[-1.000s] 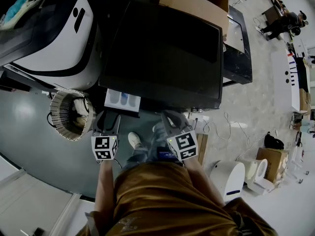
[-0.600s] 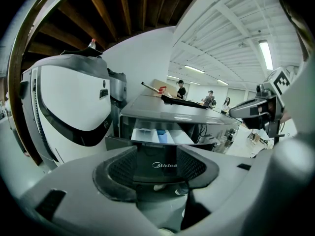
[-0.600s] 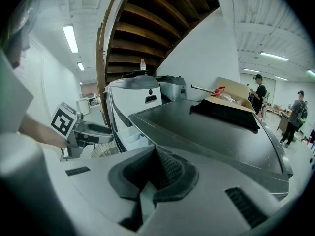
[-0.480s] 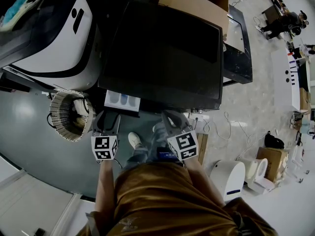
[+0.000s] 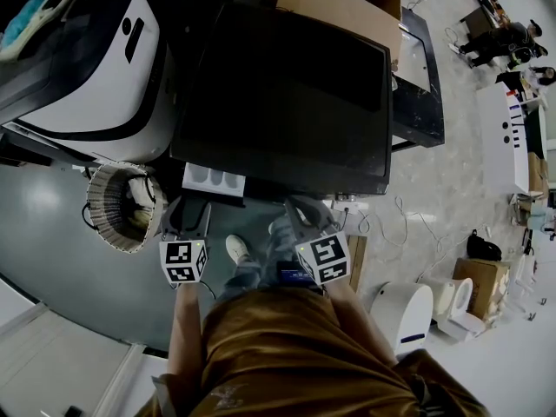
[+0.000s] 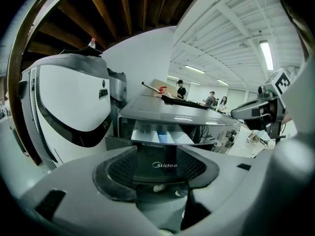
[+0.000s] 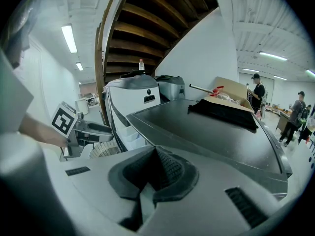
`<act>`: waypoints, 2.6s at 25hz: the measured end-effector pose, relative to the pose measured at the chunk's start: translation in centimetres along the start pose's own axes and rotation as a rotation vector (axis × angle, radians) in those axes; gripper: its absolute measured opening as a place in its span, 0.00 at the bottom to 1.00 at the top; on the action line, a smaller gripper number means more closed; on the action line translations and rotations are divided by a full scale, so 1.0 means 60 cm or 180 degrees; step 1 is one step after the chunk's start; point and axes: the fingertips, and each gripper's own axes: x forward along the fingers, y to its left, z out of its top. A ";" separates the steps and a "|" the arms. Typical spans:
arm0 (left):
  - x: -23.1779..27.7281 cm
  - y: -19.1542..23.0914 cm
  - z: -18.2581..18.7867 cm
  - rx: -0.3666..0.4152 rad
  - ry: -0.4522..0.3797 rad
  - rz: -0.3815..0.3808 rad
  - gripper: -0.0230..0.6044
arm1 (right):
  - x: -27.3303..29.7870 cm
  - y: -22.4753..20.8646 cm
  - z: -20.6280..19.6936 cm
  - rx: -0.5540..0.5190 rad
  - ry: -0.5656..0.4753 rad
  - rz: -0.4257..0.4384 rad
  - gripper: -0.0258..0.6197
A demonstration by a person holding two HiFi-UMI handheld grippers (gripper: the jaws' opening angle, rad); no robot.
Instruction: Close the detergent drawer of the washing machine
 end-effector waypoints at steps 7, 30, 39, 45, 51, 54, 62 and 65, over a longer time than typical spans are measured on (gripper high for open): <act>0.018 0.004 0.010 -0.0009 -0.0016 -0.0001 0.43 | 0.000 -0.012 0.000 0.0012 0.0011 -0.0037 0.06; 0.074 0.018 0.042 -0.0125 -0.0042 -0.0024 0.45 | -0.007 -0.073 0.010 0.0062 0.0012 -0.0225 0.06; 0.094 0.023 0.053 -0.0131 -0.0009 -0.0059 0.45 | -0.015 -0.099 0.025 0.0049 -0.0047 -0.0349 0.06; 0.090 0.022 0.051 -0.0175 0.0000 -0.0041 0.45 | -0.032 -0.105 0.032 0.0035 -0.0123 -0.0422 0.06; 0.078 0.021 0.067 -0.0216 -0.0117 0.0006 0.45 | -0.066 -0.111 0.034 0.0205 -0.0293 -0.0507 0.06; 0.064 0.007 0.088 -0.0185 -0.0246 0.0002 0.45 | -0.081 -0.110 0.032 0.0172 -0.0339 -0.0536 0.06; 0.002 -0.039 0.167 -0.0167 -0.0737 -0.0103 0.20 | -0.094 -0.070 0.038 0.0072 -0.0445 -0.0443 0.06; -0.014 -0.061 0.185 -0.0097 -0.0741 -0.0154 0.10 | -0.104 -0.059 0.044 0.0041 -0.0542 -0.0448 0.06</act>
